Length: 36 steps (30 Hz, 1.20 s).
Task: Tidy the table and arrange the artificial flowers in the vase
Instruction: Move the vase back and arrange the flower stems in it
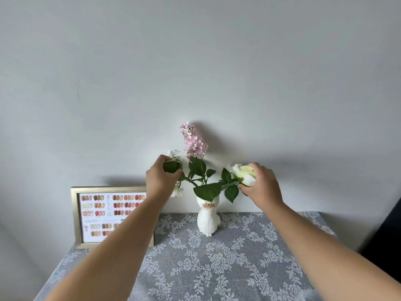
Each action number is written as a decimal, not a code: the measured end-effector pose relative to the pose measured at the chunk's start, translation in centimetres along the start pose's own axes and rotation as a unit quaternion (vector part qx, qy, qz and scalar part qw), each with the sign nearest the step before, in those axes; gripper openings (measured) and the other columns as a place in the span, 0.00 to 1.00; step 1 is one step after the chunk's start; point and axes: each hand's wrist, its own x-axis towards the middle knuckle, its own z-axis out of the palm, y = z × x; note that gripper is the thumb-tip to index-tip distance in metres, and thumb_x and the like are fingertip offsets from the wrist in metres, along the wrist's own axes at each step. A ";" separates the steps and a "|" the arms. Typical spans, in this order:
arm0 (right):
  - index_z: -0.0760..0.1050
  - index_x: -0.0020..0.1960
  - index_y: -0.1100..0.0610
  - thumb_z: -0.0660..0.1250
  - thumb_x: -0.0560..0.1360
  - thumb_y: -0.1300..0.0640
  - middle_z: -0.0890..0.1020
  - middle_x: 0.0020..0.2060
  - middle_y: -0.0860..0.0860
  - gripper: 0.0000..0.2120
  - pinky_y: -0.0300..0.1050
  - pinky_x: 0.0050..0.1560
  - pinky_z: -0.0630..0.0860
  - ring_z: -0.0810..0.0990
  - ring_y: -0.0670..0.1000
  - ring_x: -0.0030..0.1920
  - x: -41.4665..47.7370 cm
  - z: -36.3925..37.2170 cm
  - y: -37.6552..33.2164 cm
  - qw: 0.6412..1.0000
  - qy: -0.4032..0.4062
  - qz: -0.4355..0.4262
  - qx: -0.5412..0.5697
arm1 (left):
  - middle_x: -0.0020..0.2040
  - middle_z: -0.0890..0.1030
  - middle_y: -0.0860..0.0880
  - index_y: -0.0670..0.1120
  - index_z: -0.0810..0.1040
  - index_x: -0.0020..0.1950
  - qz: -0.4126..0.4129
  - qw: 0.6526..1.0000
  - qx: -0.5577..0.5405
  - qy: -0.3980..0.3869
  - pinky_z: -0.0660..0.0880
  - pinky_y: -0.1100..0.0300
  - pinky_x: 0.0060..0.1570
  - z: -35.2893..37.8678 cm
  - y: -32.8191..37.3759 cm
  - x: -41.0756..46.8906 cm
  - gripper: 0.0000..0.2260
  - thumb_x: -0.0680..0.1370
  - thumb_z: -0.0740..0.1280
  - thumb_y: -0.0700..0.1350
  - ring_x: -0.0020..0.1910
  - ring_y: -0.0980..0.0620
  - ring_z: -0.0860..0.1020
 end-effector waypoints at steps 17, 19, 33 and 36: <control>0.73 0.57 0.57 0.66 0.66 0.69 0.78 0.51 0.56 0.20 0.51 0.51 0.72 0.73 0.58 0.52 -1.9 6.0 -5.4 0.968 -0.055 -0.138 -0.204 | 0.47 0.83 0.48 0.48 0.76 0.52 0.023 0.995 0.058 -0.084 0.77 0.63 0.41 1.2 -2.5 -2.9 0.11 0.71 0.73 0.46 0.41 0.52 0.80; 0.73 0.57 0.57 0.67 0.66 0.69 0.78 0.51 0.56 0.21 0.50 0.51 0.72 0.73 0.57 0.51 -2.3 6.4 -4.9 0.968 -0.067 -0.126 -0.207 | 0.47 0.83 0.48 0.48 0.76 0.52 0.017 0.994 0.062 -0.084 0.78 0.62 0.42 1.4 -2.7 -2.8 0.11 0.71 0.73 0.46 0.41 0.52 0.79; 0.79 0.42 0.48 0.75 0.64 0.56 0.72 0.67 0.51 0.09 0.63 0.66 0.57 0.66 0.59 0.69 -2.5 5.6 -5.7 0.921 -0.136 -0.286 -0.225 | 0.48 0.83 0.51 0.49 0.76 0.50 0.011 0.994 0.072 -0.086 0.80 0.53 0.48 1.7 -3.0 -2.0 0.11 0.70 0.73 0.48 0.44 0.52 0.81; 0.82 0.41 0.49 0.73 0.67 0.55 0.76 0.63 0.49 0.03 0.61 0.66 0.60 0.69 0.57 0.66 -1.4 5.6 -6.3 0.950 -0.126 -0.240 -0.157 | 0.43 0.82 0.52 0.48 0.77 0.48 0.010 0.995 0.062 -0.083 0.80 0.52 0.45 1.4 -3.2 -2.0 0.09 0.71 0.73 0.47 0.41 0.51 0.80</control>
